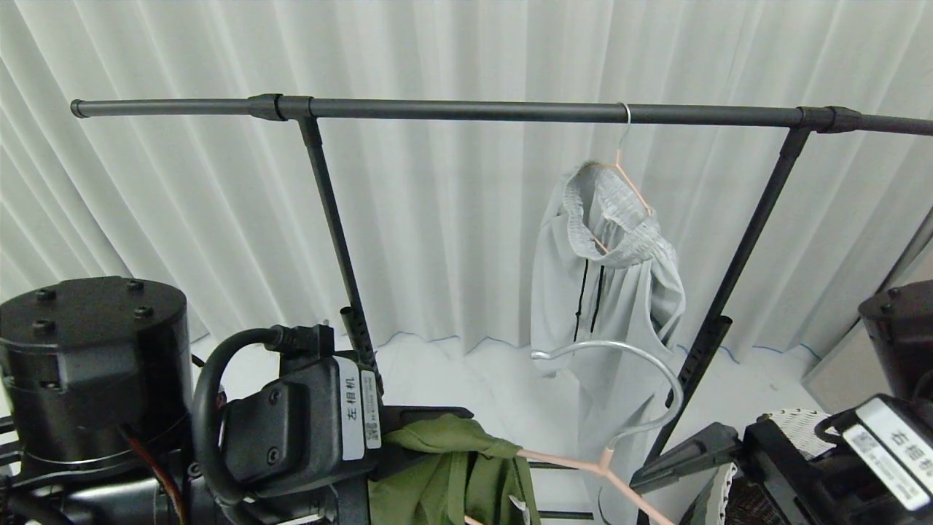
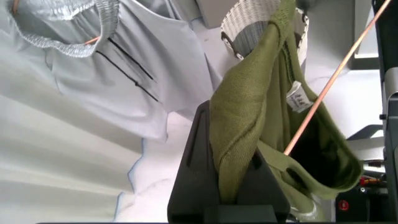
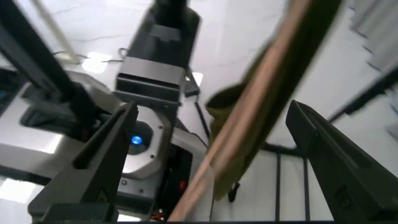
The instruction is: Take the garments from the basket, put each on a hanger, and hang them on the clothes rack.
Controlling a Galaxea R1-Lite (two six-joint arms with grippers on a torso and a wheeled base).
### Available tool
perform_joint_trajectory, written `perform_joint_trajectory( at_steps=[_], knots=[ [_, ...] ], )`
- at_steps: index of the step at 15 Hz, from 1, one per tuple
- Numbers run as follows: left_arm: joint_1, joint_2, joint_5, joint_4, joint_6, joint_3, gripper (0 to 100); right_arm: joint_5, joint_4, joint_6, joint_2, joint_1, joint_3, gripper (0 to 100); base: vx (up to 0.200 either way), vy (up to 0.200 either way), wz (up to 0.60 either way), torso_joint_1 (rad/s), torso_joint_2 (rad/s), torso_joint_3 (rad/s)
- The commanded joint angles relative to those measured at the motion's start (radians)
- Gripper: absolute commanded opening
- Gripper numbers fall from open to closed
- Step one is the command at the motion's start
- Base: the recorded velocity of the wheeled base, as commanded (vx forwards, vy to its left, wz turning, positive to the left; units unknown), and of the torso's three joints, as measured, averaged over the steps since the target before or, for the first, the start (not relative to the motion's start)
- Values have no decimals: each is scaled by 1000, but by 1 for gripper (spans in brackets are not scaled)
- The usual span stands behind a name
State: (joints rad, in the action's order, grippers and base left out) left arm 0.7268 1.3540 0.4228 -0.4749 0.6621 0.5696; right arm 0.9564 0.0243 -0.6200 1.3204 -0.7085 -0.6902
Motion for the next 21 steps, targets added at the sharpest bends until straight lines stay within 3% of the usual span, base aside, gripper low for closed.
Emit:
perform_joint_trajectory(
  at_steps=[1,3,5,8,10,11,12,15,18,20,21],
  knots=[
    [-4,-7,-1,-1,1,-7,0,1,3,3,5,110,1,100,0,0,0,0,0,0],
    [-38,-13,-6,-1,4,-16,0,1,3,29,16,235,1,100,0,0,0,0,0,0],
    [-81,-13,-18,-1,13,-20,0,-4,5,43,19,291,0,100,0,0,0,0,0,0],
    [-158,-12,-225,1,4,-42,0,-90,3,108,11,382,-6,100,0,0,0,0,0,0],
    [-161,-19,-306,1,-26,-59,0,-185,3,154,-3,383,-11,100,0,0,0,0,0,0],
    [-161,-19,-306,1,-26,-59,0,-185,3,154,-3,383,-11,100,0,0,0,0,0,0],
    [-162,-18,-320,1,-56,-53,0,-315,0,180,-9,376,-11,100,0,0,0,0,0,0],
    [-165,-12,-357,1,-145,-11,0,-338,-7,255,-10,374,-35,100,0,0,0,0,0,0],
    [-165,13,-501,1,-207,70,0,-360,-32,368,-27,357,-77,100,0,0,0,0,0,0],
    [-164,57,-539,1,-260,154,0,-522,-21,424,-33,268,-75,100,0,0,0,0,0,0],
    [-161,73,-541,1,-279,197,0,-627,-30,499,-27,192,-75,100,0,0,0,0,0,0]
  ],
)
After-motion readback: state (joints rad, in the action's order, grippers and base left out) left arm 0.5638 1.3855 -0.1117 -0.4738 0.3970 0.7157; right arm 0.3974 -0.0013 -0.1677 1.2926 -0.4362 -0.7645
